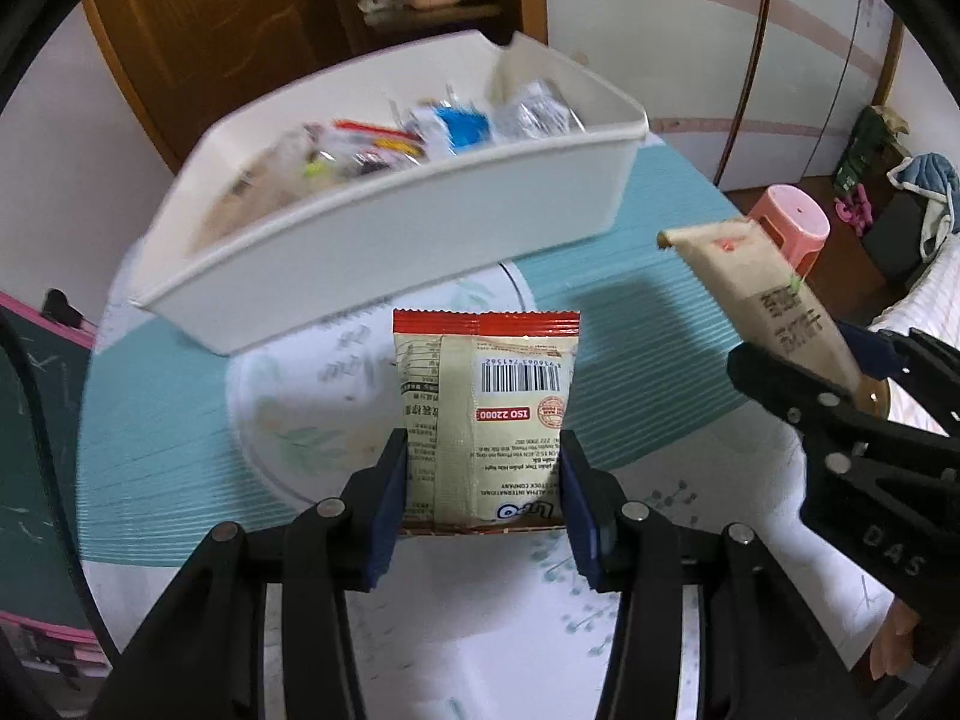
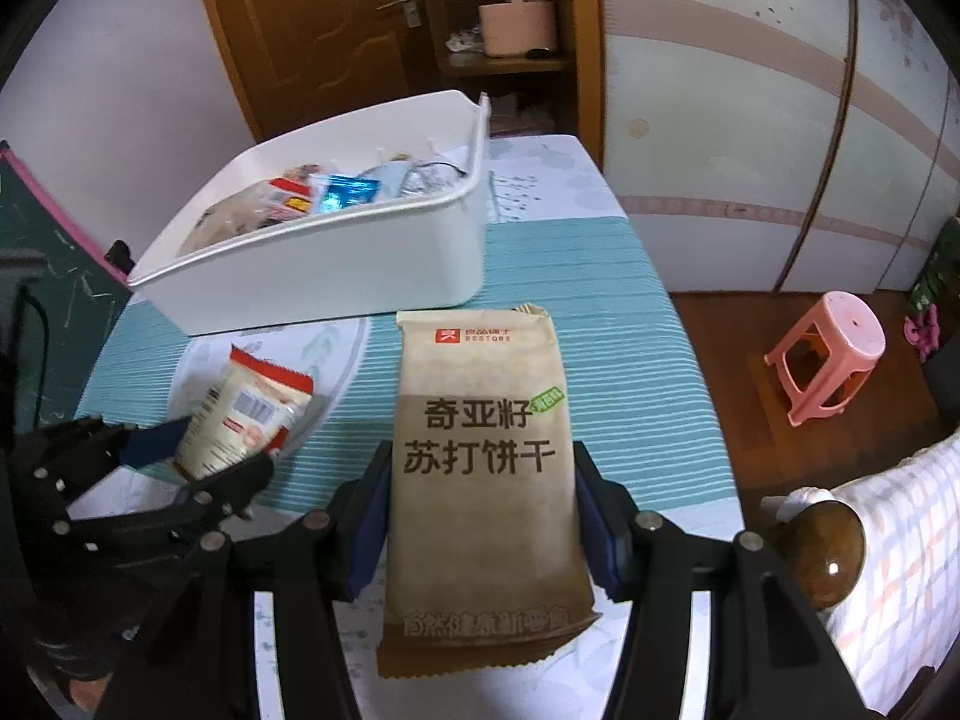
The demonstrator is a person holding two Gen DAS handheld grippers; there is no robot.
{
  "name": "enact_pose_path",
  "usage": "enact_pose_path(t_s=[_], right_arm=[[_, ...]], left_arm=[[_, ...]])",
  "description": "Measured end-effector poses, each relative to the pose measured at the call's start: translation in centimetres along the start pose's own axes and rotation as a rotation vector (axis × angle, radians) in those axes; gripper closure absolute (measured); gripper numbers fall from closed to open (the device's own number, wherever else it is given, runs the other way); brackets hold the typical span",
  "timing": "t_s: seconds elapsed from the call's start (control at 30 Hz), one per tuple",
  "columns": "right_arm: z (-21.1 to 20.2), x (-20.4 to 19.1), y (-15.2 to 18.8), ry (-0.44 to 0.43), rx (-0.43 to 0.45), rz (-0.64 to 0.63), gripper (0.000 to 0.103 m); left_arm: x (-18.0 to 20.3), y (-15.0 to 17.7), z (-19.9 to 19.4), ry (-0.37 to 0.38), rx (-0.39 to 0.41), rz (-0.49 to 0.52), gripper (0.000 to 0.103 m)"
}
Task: Organize snacks
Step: 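Carry the biscuit bag and white packet over the bin and release both inside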
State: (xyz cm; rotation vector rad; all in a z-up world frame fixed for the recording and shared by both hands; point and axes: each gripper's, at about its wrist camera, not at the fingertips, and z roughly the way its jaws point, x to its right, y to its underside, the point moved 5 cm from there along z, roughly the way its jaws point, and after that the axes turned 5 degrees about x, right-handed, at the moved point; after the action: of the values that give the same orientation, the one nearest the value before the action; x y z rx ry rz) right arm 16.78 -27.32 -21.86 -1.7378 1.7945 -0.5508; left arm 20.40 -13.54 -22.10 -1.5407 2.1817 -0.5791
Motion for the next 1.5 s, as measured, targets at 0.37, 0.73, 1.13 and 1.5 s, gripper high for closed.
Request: enact_pose_path(t_s=[0.37, 0.73, 1.13, 1.5], right_arm=[[-4.0, -5.4, -4.4, -0.072, 0.098, -0.103, 0.048], [-8.3, -9.0, -14.1, -0.1, 0.222, -0.187, 0.048], [-5.2, -10.5, -25.9, -0.036, 0.24, -0.169, 0.048], [5.9, -9.0, -26.5, 0.014, 0.067, -0.088, 0.048]], left_arm=[[-5.6, -4.5, -7.1, -0.055, 0.112, 0.013, 0.058], [-11.8, -13.6, -12.8, -0.229, 0.251, 0.048, 0.057], [-15.1, -23.2, -10.7, -0.264, 0.325, 0.008, 0.057], [-17.1, -24.3, 0.8, -0.157, 0.201, -0.11, 0.057]])
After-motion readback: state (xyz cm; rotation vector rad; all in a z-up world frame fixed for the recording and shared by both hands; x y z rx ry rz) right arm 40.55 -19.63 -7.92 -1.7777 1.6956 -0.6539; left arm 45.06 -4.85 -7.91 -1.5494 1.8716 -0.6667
